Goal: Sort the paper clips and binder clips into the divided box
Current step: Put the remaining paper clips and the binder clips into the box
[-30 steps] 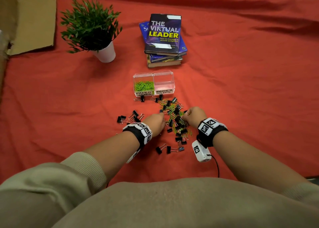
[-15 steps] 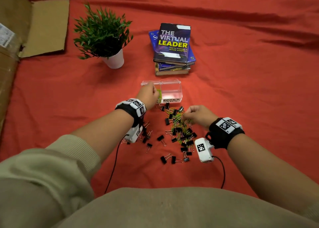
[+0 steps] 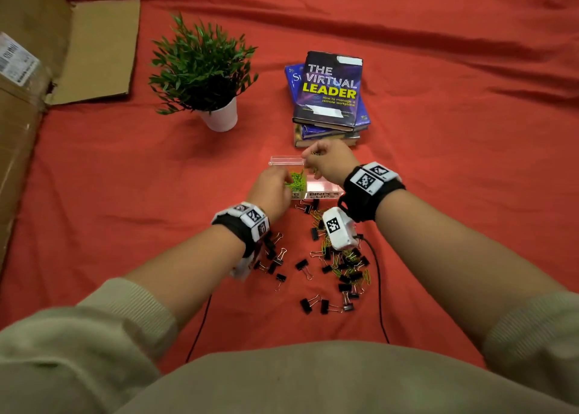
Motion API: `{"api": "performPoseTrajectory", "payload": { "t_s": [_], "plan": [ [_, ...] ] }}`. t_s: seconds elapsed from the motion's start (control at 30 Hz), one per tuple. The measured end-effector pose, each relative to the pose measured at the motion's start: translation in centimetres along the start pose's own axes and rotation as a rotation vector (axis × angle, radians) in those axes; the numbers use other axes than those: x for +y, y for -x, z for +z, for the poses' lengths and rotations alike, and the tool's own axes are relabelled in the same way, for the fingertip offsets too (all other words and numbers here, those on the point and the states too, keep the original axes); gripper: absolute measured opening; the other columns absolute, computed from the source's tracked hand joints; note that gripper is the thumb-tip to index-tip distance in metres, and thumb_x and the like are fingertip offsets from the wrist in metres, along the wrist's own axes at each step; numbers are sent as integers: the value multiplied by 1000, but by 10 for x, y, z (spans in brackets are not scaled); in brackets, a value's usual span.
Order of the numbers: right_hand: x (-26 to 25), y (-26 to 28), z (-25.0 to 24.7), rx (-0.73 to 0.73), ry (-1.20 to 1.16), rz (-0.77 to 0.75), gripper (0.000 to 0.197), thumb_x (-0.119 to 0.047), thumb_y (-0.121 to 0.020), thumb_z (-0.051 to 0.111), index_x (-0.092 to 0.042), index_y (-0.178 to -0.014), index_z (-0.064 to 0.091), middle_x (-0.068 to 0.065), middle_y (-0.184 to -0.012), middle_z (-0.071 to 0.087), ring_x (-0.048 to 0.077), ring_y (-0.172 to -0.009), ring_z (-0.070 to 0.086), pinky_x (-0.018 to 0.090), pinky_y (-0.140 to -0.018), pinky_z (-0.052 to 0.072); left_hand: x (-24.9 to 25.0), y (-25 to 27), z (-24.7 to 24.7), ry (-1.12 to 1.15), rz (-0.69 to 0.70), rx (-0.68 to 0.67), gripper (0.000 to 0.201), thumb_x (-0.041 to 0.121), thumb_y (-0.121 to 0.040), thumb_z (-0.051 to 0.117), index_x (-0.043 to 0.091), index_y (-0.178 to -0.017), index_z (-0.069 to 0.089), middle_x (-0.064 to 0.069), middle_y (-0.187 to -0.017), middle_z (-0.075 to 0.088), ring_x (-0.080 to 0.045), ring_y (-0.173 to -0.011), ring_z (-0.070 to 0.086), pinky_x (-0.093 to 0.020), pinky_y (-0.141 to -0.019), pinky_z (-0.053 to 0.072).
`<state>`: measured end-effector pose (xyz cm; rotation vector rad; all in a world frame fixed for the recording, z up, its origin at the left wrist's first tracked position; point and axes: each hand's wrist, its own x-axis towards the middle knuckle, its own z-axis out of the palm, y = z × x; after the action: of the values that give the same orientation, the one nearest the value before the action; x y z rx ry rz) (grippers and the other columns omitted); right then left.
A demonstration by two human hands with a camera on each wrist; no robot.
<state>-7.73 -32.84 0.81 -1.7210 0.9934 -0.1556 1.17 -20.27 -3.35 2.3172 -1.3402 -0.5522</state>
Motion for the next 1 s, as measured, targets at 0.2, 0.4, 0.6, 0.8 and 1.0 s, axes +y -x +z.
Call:
{"api": "performPoseTrajectory", "payload": {
  "t_s": [0.2,0.4,0.6,0.8,1.0],
  "plan": [
    [4,-15,36,-48,415,-77,19,-7,-85,55,-10,-97,68,5,-84,65,21,-74,59,25,-67,44,4,60,35,-8,79,-189,26,10,-81,51,9,-107,55,-10,-113,53,-29,-110,49,-42,-94,44],
    [13,2,30,-143,439,-120,35,1,-85,48,-11,-114,63,9,-117,65,22,-106,60,34,-93,49,22,75,57,-173,283,-406,55,12,-86,48,11,-141,38,-7,-145,41,-26,-129,43,-36,-99,41],
    [54,48,-19,-2,200,8,18,-3,-90,52,-9,-101,65,4,-101,68,9,-73,59,22,-64,50,11,71,63,-248,386,-435,46,9,-92,45,14,-138,46,-1,-147,39,-24,-131,44,-34,-104,39],
    [123,97,-30,-143,386,203,15,-8,-89,57,-13,-99,67,4,-102,69,17,-91,66,29,-82,55,-9,75,52,-335,305,-392,44,10,-88,45,9,-131,50,-4,-136,46,-24,-128,43,-39,-102,40],
    [138,117,-32,46,432,195,18,-4,-85,52,-15,-85,66,3,-86,67,17,-80,60,26,-71,45,-2,79,57,-349,212,-274,22,20,-89,48,8,-105,57,-8,-108,52,-28,-106,51,-40,-90,44]
  ]
}}
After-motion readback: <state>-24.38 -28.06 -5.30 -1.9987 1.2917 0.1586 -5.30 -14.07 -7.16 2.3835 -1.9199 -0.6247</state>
